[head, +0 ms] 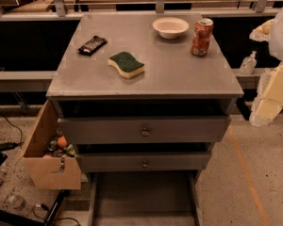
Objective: Place sponge into bottom drawer
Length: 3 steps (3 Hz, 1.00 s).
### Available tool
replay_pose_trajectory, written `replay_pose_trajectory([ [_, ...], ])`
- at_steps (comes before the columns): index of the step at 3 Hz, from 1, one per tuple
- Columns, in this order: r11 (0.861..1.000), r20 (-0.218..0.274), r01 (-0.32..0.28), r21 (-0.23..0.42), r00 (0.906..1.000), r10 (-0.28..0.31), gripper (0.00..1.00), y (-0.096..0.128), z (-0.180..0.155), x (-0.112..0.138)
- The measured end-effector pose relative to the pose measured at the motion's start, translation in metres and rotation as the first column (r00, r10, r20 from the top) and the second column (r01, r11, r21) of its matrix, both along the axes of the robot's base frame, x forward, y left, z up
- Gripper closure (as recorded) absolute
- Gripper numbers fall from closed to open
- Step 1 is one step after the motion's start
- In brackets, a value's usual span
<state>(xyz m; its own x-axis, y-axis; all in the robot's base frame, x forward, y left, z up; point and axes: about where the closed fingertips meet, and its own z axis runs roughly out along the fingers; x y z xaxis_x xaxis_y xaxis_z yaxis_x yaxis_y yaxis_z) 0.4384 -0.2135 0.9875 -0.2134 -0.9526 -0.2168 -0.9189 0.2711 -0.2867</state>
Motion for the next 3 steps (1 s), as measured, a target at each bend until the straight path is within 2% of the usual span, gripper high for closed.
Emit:
replay_pose_trajectory([
  [1, 1.0, 0.0, 0.0, 0.0, 1.0, 0.0, 0.0, 0.0, 0.0, 0.0],
  [2, 1.0, 0.034, 0.013, 0.025, 0.9993, -0.014, 0.0, 0.003, 0.003, 0.012],
  [3, 0.983, 0.114, 0.071, 0.168, 0.9893, -0.091, 0.0, 0.014, 0.008, 0.05],
])
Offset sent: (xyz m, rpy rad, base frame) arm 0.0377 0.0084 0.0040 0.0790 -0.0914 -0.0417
